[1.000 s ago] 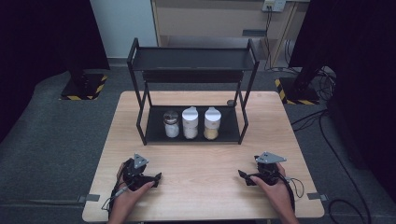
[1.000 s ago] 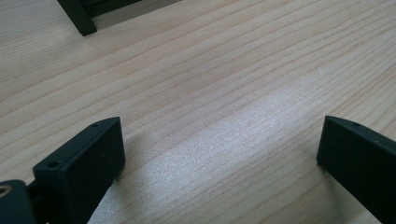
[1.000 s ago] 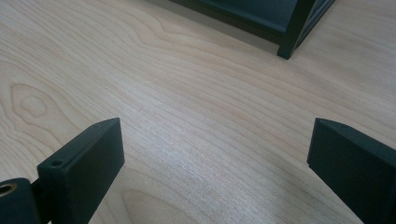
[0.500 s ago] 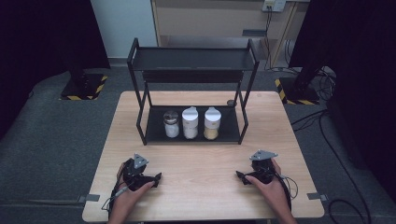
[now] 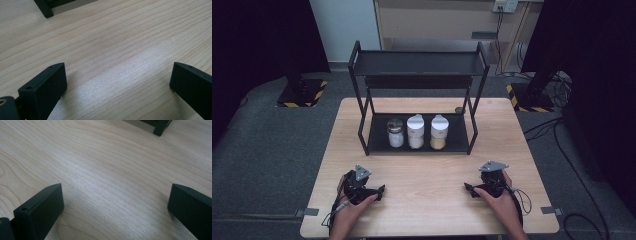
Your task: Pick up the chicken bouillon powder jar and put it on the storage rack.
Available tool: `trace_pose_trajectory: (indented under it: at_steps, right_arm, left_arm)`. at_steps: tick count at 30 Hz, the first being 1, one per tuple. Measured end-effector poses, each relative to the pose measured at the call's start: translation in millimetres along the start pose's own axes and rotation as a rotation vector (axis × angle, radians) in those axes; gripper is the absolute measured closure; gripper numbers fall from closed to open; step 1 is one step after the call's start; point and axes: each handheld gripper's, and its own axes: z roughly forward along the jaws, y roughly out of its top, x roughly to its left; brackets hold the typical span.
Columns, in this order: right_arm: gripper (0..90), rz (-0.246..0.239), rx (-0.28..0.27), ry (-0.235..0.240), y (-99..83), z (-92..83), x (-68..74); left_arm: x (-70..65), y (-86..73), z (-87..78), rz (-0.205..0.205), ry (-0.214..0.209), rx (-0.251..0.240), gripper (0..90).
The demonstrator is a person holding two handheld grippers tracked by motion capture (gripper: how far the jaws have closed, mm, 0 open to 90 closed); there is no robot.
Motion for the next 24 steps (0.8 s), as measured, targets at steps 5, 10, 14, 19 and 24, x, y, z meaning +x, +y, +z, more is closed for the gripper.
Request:
trace_pose_trajectory:
  at_steps: [5, 10, 14, 19, 24]
  right_arm:
    - [0.9, 0.0, 0.0, 0.0, 0.0, 0.0, 0.0]
    - [0.9, -0.001, 0.0, 0.0, 0.0, 0.1, 0.0]
    - [0.9, 0.0, 0.0, -0.002, 0.1, 0.2, 0.3]
    - [1.0, 0.002, 0.0, -0.003, 0.3, 0.3, 0.6]
    - [1.0, 0.002, 0.0, -0.004, 0.2, 0.3, 0.7]
  left_arm:
    - [-1.2, -0.2, -0.2, -0.004, 0.004, 0.0, 0.0]
    - [-1.2, -0.3, -0.1, -0.005, 0.005, -0.001, 0.0]
    - [-1.2, -0.2, -0.2, -0.005, 0.005, 0.0, 0.0]
    - [-1.2, -0.2, -0.2, -0.005, 0.004, 0.0, 0.0]
    - [-0.8, 0.0, -0.1, -0.005, 0.002, 0.001, 0.0]
